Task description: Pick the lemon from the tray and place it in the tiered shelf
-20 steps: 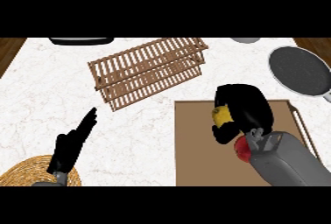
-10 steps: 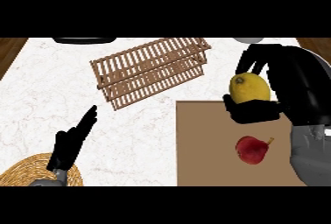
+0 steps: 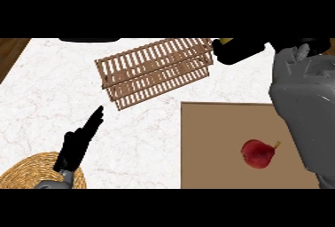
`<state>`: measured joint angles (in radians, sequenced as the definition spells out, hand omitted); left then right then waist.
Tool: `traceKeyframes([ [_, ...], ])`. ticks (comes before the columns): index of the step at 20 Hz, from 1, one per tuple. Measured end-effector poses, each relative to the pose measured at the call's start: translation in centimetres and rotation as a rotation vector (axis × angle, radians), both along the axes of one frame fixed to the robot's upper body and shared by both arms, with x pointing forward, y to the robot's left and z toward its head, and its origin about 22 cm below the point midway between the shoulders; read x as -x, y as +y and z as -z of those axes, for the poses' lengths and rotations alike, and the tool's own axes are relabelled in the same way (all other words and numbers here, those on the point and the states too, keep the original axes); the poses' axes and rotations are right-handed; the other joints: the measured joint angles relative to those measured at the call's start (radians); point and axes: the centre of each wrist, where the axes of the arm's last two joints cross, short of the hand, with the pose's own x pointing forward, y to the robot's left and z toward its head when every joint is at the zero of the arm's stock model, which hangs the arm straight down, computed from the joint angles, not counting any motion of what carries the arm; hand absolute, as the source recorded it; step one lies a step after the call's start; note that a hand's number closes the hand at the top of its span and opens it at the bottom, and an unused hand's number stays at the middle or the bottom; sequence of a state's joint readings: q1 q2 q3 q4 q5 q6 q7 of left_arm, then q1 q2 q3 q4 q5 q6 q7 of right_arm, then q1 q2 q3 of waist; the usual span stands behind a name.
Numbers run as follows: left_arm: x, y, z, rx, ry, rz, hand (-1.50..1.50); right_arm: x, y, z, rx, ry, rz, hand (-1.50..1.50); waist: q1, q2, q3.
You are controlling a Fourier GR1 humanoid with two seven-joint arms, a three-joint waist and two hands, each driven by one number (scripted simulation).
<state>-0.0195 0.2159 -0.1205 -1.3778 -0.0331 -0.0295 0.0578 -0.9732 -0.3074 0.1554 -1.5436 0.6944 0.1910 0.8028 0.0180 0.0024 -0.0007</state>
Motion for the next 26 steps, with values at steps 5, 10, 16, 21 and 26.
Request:
traceKeyframes([
  [5, 0.1, -0.2, 0.0, 0.004, -0.008, 0.004, 0.00, -4.5, 1.0, -0.6, -0.013, 0.000, 0.019, 1.50, 0.010, 0.004, 0.000],
  [10, -0.5, -0.5, -0.2, 0.003, -0.013, 0.016, 0.00, -8.0, 2.2, -0.1, 0.033, 0.014, -0.010, 1.50, 0.016, 0.008, 0.000],
  [16, -0.6, -0.8, -0.6, -0.001, -0.018, 0.026, 0.00, -10.5, 5.1, 1.6, 0.072, 0.066, -0.053, 1.50, 0.030, 0.011, 0.000],
  [21, -0.5, -0.8, -0.6, 0.000, -0.021, 0.042, 0.00, -11.7, 6.4, 3.4, 0.086, 0.128, -0.068, 1.50, 0.042, 0.018, -0.001],
  [26, -0.7, -0.6, -0.6, -0.001, -0.028, 0.053, 0.00, -12.3, 6.5, 5.2, -0.133, 0.231, -0.130, -1.50, 0.053, 0.026, 0.001],
])
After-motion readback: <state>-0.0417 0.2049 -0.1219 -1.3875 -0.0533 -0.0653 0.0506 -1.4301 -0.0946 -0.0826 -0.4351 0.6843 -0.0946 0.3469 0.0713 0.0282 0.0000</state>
